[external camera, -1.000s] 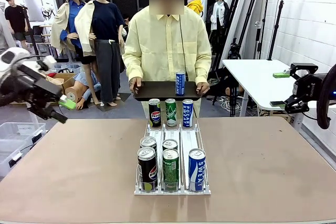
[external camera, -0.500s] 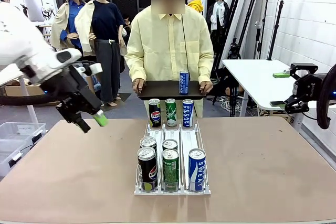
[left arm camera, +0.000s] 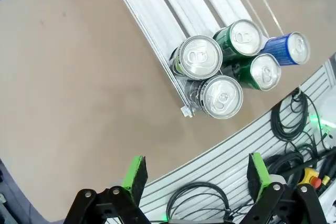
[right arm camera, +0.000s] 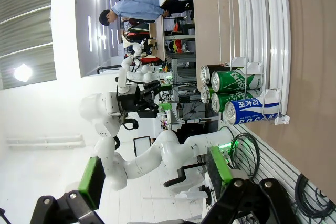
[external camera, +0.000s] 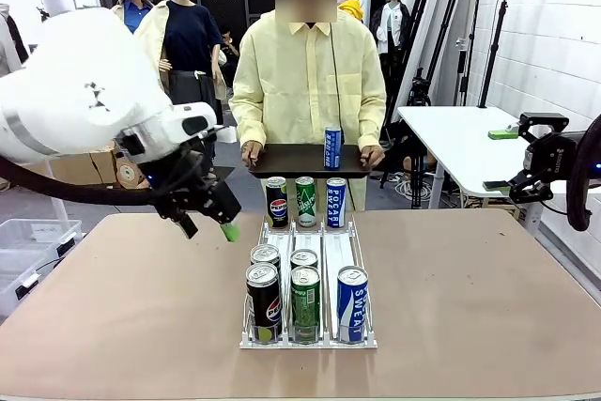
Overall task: Retrieve and hand over the desired beverage to the person.
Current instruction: Pick up another can of the same type that the person held from the Automatic Can Dispenser.
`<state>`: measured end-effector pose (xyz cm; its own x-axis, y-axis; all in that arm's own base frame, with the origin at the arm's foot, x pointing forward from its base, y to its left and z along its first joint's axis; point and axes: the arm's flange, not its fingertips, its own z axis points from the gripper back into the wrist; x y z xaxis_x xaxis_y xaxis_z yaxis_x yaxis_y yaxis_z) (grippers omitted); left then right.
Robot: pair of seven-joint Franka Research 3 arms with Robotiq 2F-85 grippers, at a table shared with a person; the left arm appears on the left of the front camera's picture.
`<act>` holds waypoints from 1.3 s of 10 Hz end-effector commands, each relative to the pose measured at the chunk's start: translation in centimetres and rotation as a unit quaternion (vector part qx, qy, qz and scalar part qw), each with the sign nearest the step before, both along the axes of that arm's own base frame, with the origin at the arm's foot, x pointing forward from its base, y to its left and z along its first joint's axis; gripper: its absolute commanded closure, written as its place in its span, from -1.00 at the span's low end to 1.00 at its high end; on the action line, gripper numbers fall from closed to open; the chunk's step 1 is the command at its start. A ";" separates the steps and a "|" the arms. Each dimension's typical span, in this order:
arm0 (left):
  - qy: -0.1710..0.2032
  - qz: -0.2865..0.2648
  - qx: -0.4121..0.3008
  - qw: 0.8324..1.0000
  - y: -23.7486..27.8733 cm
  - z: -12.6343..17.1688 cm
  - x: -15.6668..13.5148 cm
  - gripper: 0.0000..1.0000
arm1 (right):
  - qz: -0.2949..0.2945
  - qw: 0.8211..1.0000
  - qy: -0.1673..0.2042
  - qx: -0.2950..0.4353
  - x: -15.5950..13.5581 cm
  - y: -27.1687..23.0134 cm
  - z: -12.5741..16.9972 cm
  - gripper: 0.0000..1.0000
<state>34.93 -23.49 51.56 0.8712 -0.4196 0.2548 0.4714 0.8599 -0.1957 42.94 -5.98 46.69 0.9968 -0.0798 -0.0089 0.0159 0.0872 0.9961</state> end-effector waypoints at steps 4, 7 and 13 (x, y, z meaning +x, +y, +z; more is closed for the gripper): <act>-0.006 -0.010 0.041 0.999 -5.6 1.6 -0.1 -1.00 | -0.003 1.000 0.001 -0.005 0.0 0.1 0.0 -1.00; 0.005 -0.021 0.087 0.996 -9.0 0.8 0.0 -1.00 | -0.003 1.000 0.001 -0.005 0.0 0.1 0.0 -1.00; -0.020 0.050 0.139 0.989 -10.8 -2.3 1.2 -1.00 | -0.003 1.000 0.001 -0.005 0.0 0.1 0.0 -1.00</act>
<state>35.97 -33.52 49.30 0.8824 -0.4433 0.1577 0.4427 0.8957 0.0412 42.94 -6.00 46.69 0.9967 -0.0802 -0.0088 0.0159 0.0872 0.9961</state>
